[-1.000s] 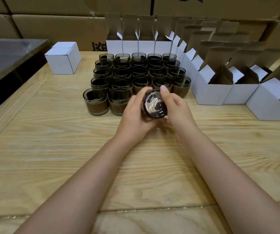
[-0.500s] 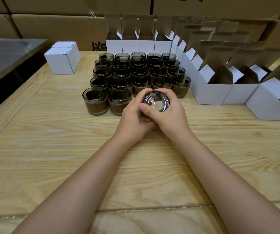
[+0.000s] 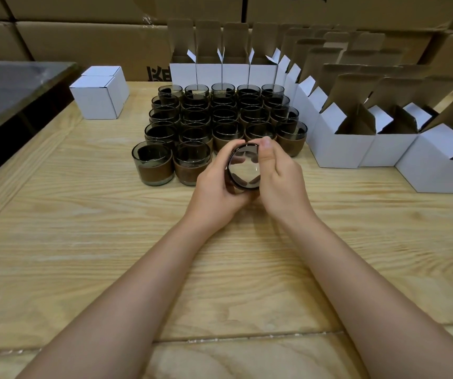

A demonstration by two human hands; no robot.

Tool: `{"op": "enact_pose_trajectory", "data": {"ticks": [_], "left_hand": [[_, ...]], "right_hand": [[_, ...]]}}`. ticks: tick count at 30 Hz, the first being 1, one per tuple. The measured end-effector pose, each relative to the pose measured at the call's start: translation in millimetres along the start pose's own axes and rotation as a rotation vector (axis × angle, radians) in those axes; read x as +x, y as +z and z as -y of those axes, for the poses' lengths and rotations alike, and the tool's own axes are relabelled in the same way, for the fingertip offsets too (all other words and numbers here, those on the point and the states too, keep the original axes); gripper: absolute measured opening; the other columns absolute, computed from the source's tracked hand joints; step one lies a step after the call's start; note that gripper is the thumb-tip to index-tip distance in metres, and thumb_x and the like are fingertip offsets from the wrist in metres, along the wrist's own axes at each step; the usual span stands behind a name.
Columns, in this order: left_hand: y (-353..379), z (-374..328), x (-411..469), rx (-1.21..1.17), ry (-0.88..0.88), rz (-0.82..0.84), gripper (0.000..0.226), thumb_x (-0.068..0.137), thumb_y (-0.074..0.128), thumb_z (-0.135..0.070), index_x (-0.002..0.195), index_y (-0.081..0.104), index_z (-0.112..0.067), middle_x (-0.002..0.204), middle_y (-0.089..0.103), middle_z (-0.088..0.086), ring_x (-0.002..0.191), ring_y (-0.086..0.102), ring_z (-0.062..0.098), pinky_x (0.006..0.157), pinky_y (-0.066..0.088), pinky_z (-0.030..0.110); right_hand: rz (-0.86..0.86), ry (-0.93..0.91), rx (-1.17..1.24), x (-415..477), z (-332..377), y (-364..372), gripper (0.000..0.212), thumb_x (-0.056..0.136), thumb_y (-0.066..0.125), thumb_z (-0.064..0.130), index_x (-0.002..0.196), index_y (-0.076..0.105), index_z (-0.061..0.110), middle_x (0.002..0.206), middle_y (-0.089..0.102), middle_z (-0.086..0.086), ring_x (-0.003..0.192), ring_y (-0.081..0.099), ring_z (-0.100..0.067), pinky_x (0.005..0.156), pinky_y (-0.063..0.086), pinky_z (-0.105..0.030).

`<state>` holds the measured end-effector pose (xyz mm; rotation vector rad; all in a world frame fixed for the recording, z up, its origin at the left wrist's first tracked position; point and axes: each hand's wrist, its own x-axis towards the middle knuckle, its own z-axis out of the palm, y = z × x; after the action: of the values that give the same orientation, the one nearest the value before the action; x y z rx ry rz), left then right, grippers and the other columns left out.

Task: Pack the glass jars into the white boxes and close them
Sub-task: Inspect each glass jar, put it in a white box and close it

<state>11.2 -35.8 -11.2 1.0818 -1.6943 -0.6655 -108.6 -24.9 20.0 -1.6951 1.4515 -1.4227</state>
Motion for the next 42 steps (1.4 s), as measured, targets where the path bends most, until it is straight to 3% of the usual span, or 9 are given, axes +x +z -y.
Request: {"op": "enact_pose_trajectory", "data": {"ticks": [4, 11, 14, 17, 20, 27, 32, 36, 42], "left_hand": [[-0.2, 1.8, -0.2, -0.050, 0.003, 0.007, 0.079, 0.067, 0.083, -0.011, 0.135, 0.046, -0.028, 0.123, 0.062, -0.007, 0.116, 0.056, 0.003, 0.096, 0.042, 0.014], [-0.8, 0.8, 0.6, -0.069, 0.009, -0.053, 0.079, 0.067, 0.086, -0.021, 0.135, 0.045, -0.029, 0.121, 0.063, -0.005, 0.114, 0.057, 0.001, 0.097, 0.045, 0.018], [0.0, 1.2, 0.6, -0.047, 0.025, -0.090, 0.081, 0.066, 0.087, -0.019, 0.134, 0.045, -0.031, 0.120, 0.063, -0.008, 0.114, 0.058, 0.002, 0.098, 0.047, 0.023], [-0.4, 1.7, 0.9, -0.052, 0.033, -0.117, 0.083, 0.063, 0.089, -0.021, 0.129, 0.043, -0.041, 0.115, 0.063, -0.016, 0.105, 0.061, 0.000, 0.093, 0.049, 0.022], [-1.6, 2.3, 1.0, -0.060, 0.032, -0.127, 0.085, 0.061, 0.089, -0.025, 0.127, 0.041, -0.047, 0.112, 0.063, -0.022, 0.103, 0.061, -0.005, 0.090, 0.047, 0.015], [0.4, -0.7, 0.4, -0.110, 0.012, -0.068, 0.093, 0.060, 0.088, -0.029, 0.136, 0.037, -0.041, 0.124, 0.055, -0.020, 0.114, 0.056, -0.002, 0.096, 0.048, 0.020], [-1.3, -3.8, -2.2, -0.119, 0.030, -0.057, 0.103, 0.061, 0.084, -0.040, 0.145, 0.023, -0.040, 0.147, 0.041, -0.003, 0.125, 0.050, 0.006, 0.095, 0.046, 0.017], [-1.3, -4.1, -1.8, -0.081, 0.047, -0.068, 0.101, 0.063, 0.083, -0.040, 0.144, 0.024, -0.041, 0.145, 0.044, -0.003, 0.124, 0.051, 0.009, 0.099, 0.048, 0.030], [0.8, -2.1, 0.1, -0.164, -0.009, -0.092, 0.084, 0.060, 0.083, -0.035, 0.132, 0.040, -0.032, 0.130, 0.054, -0.006, 0.112, 0.059, 0.004, 0.095, 0.052, 0.033]], "right_hand": [[0.012, 0.033, 0.043, 1.9, 0.3, -3.1, 0.044, 0.105, 0.025, 0.034, 0.113, 0.066, 0.019, 0.099, 0.064, 0.004, 0.102, 0.059, -0.012, 0.092, 0.049, -0.043], [0.069, 0.100, 0.189, 1.0, 0.7, -3.3, 0.037, 0.105, 0.028, 0.037, 0.120, 0.061, 0.032, 0.114, 0.062, 0.004, 0.099, 0.057, 0.009, 0.099, 0.046, -0.030], [0.083, 0.305, 0.372, 1.9, 2.8, -1.9, 0.037, 0.100, 0.036, 0.048, 0.107, 0.067, 0.031, 0.100, 0.067, 0.006, 0.092, 0.065, -0.001, 0.087, 0.055, -0.032], [0.237, 0.549, 0.605, 0.4, 3.3, -1.3, 0.046, 0.094, 0.041, 0.059, 0.086, 0.075, 0.031, 0.080, 0.073, 0.006, 0.065, 0.069, -0.006, 0.071, 0.059, -0.034], [0.310, 0.677, 0.793, 1.1, 1.6, -1.2, 0.052, 0.091, 0.047, 0.060, 0.113, 0.067, 0.018, 0.100, 0.075, -0.003, 0.084, 0.073, -0.015, 0.070, 0.059, -0.035], [0.272, 0.634, 0.896, 2.0, -2.3, -0.4, 0.042, 0.092, 0.052, 0.050, 0.110, 0.066, 0.014, 0.103, 0.074, -0.009, 0.096, 0.071, -0.022, 0.074, 0.059, -0.035], [0.247, 0.589, 0.874, 3.8, -2.7, -4.1, 0.044, 0.089, 0.060, 0.045, 0.121, 0.063, 0.014, 0.117, 0.068, -0.016, 0.109, 0.066, -0.031, 0.099, 0.049, -0.052], [0.254, 0.549, 0.841, 5.0, -2.7, -6.7, 0.046, 0.087, 0.063, 0.038, 0.127, 0.059, 0.016, 0.122, 0.065, -0.017, 0.112, 0.064, -0.032, 0.102, 0.045, -0.055], [0.198, 0.451, 0.780, 3.3, -3.2, -4.7, 0.058, 0.082, 0.069, 0.020, 0.136, 0.048, 0.027, 0.119, 0.066, -0.003, 0.100, 0.069, -0.016, 0.087, 0.056, -0.031]]}}
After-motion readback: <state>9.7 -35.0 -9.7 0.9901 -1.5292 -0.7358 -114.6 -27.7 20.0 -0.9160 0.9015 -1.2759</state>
